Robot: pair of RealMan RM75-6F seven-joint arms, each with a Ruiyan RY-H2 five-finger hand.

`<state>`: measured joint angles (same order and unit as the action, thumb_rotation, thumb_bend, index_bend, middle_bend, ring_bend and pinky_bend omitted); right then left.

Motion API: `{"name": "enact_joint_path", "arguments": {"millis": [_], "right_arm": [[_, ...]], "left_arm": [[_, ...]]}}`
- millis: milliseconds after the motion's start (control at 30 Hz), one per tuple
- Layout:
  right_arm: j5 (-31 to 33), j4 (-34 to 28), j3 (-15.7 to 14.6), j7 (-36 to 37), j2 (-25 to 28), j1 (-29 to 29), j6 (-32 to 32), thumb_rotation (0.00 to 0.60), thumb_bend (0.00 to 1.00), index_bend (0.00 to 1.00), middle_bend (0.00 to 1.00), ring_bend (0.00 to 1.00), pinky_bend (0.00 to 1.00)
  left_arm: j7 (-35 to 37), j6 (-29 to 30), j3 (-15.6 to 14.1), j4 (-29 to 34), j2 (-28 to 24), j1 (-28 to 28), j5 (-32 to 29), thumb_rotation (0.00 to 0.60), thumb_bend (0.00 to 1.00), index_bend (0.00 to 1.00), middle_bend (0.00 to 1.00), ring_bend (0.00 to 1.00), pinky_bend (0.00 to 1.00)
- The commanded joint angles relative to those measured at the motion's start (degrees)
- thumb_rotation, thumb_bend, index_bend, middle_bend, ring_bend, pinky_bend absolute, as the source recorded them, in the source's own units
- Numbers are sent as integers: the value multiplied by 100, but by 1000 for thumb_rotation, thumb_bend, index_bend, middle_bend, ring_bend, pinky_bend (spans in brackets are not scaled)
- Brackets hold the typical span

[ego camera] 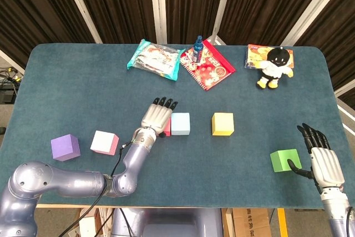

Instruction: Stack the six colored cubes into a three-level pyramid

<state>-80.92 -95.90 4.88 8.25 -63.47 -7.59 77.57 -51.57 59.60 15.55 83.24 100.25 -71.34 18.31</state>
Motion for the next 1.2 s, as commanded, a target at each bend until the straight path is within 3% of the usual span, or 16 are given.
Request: {"name": "enact_joint_path", "arguments": {"millis": [33, 967, 1200], "right_arm": [[0, 1, 0, -2, 0, 0, 1, 600, 329, 0, 0, 0, 0], [11, 6, -2, -25, 0, -2, -4, 600, 328, 0, 0, 0, 0], [25, 32, 6, -37, 1, 8, 15, 600, 329, 0, 0, 0, 0]], "left_arm": [[20, -9, 8, -16, 16, 1, 11, 600, 229, 0, 42, 6, 74], [89, -87, -2, -148, 85, 42, 42, 600, 241, 0, 39, 6, 74], [469, 28, 70, 393, -286, 290, 386, 600, 187, 0, 38, 5, 74]]}}
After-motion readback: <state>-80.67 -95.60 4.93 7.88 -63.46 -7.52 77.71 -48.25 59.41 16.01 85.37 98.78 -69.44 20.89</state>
